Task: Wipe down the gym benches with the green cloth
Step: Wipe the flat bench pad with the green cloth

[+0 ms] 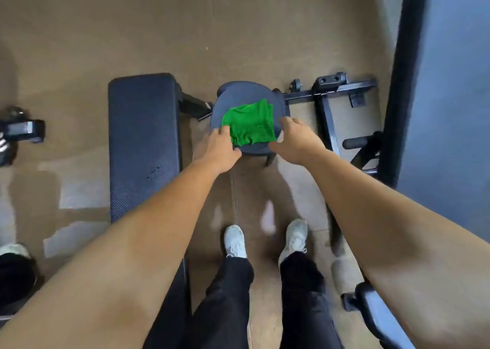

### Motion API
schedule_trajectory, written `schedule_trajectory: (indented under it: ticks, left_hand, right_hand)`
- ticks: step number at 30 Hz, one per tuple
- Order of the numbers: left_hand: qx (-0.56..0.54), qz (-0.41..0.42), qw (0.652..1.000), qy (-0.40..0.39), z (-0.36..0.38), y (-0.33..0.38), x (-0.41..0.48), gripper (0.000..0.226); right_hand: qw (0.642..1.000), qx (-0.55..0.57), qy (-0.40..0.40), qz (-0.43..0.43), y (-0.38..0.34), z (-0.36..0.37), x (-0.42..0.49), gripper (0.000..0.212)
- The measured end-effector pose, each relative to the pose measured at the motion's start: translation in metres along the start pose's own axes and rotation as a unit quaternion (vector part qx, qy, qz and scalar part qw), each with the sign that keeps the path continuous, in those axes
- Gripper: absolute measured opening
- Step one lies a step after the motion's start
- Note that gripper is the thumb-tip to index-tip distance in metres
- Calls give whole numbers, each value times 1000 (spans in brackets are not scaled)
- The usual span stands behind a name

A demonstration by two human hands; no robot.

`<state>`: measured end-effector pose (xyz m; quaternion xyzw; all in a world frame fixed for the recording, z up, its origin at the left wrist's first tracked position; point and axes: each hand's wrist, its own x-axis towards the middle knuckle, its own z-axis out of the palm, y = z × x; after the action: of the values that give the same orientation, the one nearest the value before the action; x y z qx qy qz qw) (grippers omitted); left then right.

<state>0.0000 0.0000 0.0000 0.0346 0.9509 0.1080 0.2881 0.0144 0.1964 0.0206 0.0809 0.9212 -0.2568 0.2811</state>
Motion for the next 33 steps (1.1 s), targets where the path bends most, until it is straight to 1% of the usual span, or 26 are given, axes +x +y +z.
schedule_trajectory:
  ticks: [3,5,7,12,14,16,19,22,24,25,26,28,30,32,33]
  left_hand:
    - [-18,-16,999,21,27,-5,50,62]
    - [-11,-20,999,35,47,-5,83,63]
    - [-19,-11,997,74,64,-8,120,60]
    - [-56,-5,987,149,91,-7,188,44]
    - [-69,-11,980,187,98,-6,202,30]
    - [-61,-10,972,225,105,-5,207,14]
    - [-49,17,962,266,106,-2,195,10]
    - [-72,76,960,259,87,9,164,9]
    - [-106,107,961,231,66,24,136,6]
    - [-130,112,962,212,56,30,120,4]
    - [-159,111,963,189,44,36,105,6]
    - [-214,90,961,149,24,39,78,11]
    - [-241,59,957,148,3,34,55,15]
    - [-249,29,955,159,-17,26,33,16]
    - [-241,19,957,161,-27,22,22,16]
  right_hand:
    - [1000,4,-14,14,14,22,55,58]
    - [999,5,-27,33,27,39,91,63]
    - [999,8,-20,38,37,53,127,66]
    - [998,57,-14,34,60,91,183,60]
    - [999,43,10,21,70,103,190,56]
    - [999,39,36,6,76,110,191,52]
    - [998,45,40,4,74,106,187,53]
    - [997,47,60,-22,58,85,172,65]
    - [993,47,73,-80,39,67,159,71]
    - [990,37,71,-115,28,57,151,68]
    - [987,12,59,-147,19,48,143,64]
    - [980,-55,6,-191,6,30,130,57]
    - [971,-93,-52,-216,0,15,120,58]
    - [959,-100,-78,-252,-4,3,109,57]
    - [955,-112,-88,-261,-7,-1,105,52]
